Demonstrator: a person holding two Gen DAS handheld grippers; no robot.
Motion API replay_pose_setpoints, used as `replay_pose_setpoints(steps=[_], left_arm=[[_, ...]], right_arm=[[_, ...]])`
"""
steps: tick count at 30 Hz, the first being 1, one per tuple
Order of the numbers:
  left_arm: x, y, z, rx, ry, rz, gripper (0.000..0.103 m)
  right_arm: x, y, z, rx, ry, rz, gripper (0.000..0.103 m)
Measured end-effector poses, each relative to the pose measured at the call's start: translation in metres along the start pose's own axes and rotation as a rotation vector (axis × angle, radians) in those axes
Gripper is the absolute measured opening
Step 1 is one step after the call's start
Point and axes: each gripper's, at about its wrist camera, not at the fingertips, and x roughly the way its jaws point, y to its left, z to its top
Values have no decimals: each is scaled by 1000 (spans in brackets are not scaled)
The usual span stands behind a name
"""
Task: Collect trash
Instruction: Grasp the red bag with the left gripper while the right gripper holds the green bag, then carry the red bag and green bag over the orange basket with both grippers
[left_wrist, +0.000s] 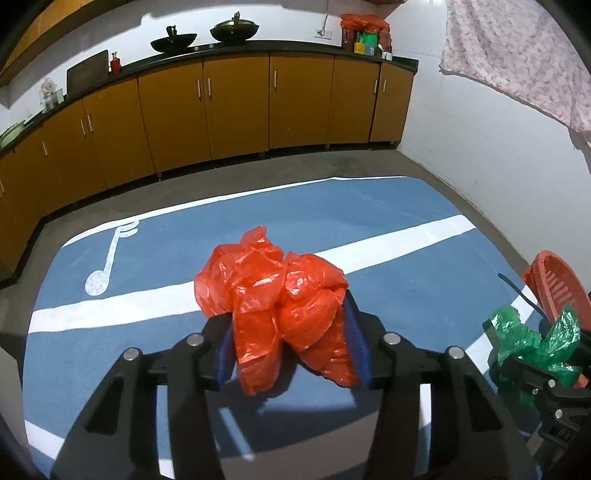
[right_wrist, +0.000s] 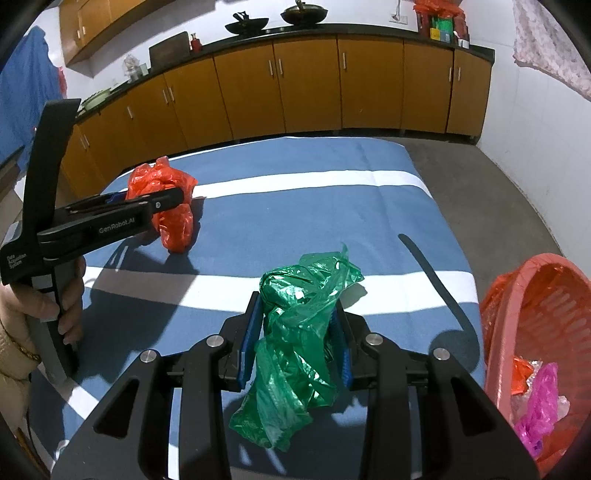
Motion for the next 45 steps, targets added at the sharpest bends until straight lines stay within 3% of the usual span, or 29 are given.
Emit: replay_pose_setpoints(steps=[13, 28, 45], left_arm=[[-68, -30, -15, 8, -74, -43, 48], [-173, -113, -34, 62, -173, -160, 48], [-211, -204, -51, 166, -197, -246, 48]], right_arm=[[-68, -9, -5, 29, -114, -43, 36], [-175, -41, -35, 71, -285, -236, 36], [-212, -78, -62, 172, -330, -356, 36]])
